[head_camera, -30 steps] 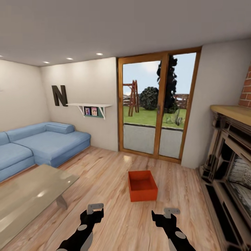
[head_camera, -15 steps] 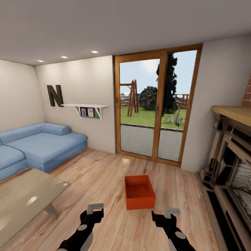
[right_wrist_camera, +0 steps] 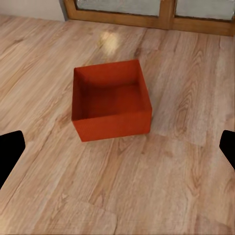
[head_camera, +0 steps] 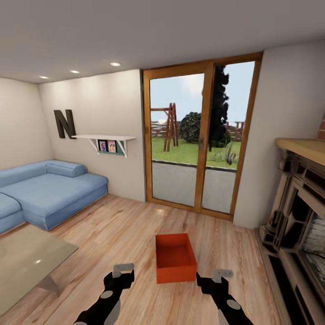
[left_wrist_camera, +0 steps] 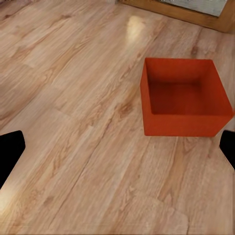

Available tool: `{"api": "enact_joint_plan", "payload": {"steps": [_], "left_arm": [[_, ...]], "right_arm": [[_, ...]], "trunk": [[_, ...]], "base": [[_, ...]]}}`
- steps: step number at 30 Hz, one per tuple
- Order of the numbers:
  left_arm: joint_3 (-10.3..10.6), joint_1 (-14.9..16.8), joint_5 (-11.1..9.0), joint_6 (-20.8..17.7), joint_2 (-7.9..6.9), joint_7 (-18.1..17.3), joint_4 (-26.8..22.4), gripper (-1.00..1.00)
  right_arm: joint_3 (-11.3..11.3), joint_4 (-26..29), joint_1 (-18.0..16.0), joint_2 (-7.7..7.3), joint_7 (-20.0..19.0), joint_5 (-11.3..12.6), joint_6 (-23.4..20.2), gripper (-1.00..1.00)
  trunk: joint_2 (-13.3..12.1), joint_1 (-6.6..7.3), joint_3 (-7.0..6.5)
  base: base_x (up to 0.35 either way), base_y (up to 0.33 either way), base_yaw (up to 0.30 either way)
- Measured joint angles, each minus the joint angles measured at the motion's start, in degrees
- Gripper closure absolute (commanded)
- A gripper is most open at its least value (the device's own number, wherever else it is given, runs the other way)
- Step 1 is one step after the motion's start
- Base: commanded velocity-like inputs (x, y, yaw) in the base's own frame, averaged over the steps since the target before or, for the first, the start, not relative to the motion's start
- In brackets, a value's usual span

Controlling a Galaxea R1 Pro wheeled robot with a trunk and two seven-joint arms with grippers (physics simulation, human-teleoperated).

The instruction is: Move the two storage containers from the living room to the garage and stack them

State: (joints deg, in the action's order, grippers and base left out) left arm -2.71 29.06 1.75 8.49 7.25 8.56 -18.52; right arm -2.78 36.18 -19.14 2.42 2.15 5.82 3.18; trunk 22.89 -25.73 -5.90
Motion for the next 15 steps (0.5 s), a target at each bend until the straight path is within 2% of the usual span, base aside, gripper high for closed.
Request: {"api": "enact_joint_plan", "payload": {"steps": [6,15], "left_arm": [[0.0,0.0,0.0,0.0,0.00,0.0,0.0,-1.00],[0.1,0.0,0.0,0.0,0.00,0.0,0.0,-1.00]], "right_arm": [[0.0,0.0,0.0,0.00,0.0,0.0,0.0,-1.00],[0.0,0.0,0.0,0.00,0.0,0.0,0.0,-1.00]], "trunk": [[0.0,0.00,0.00],[0.0,0.00,0.00]], "base": [[0.311,-0.166,0.000],[0.322,-0.098,0.000]]}}
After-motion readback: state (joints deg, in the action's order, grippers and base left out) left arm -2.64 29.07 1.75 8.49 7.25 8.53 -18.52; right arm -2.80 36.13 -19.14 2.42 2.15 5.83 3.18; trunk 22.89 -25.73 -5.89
